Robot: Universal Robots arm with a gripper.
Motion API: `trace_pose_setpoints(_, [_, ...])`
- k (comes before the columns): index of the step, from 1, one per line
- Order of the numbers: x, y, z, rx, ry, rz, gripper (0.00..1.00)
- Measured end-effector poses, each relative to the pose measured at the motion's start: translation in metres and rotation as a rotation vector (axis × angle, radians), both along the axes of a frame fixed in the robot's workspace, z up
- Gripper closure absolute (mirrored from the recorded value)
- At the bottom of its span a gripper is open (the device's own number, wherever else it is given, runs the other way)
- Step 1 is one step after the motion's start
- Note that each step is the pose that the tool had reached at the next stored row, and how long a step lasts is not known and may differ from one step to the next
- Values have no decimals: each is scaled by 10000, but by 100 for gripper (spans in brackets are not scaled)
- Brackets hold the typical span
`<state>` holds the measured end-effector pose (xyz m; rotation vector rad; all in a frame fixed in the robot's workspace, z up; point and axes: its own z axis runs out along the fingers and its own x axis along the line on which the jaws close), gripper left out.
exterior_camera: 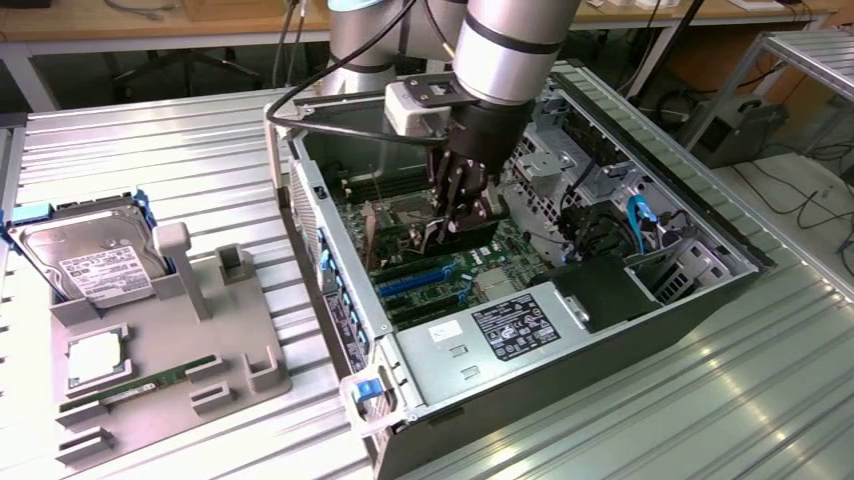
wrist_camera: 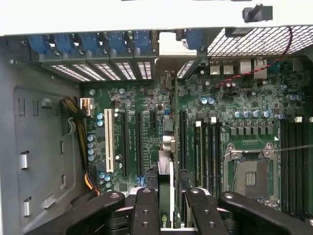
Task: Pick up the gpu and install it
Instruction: 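Insert the gpu into the slot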
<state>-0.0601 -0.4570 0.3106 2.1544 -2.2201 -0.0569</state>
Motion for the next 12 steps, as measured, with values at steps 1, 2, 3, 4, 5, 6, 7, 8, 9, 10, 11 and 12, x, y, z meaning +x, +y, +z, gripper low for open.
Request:
trace_pose_setpoints(1, [-6, 0, -17, 0, -23, -2, 74])
trace_pose_setpoints(2, [-15, 0, -31, 0, -46, -1, 74])
trace_pose_setpoints(3, [-29, 0, -47, 0, -77, -1, 74])
trace_pose_setpoints(4, [-40, 0, -59, 0, -102, -1, 74])
trace_pose_setpoints(5, [-55, 0, -75, 0, -136, -1, 74])
trace_pose_setpoints(6, [-64, 0, -87, 0, -165, -1, 74])
trace_pose_setpoints(7, [-72, 0, -98, 0, -197, -2, 74])
trace_pose_setpoints(8, [-78, 0, -109, 0, -225, -3, 74])
trace_pose_setpoints(9, [-81, 0, -120, -1, -247, -3, 74])
trace_pose_setpoints(10, [-84, 0, -134, 0, -268, -3, 74])
trace_pose_setpoints(11, [-91, 0, -146, 0, -286, -2, 74])
trace_pose_setpoints(12, [-101, 0, -160, 0, -306, -2, 74])
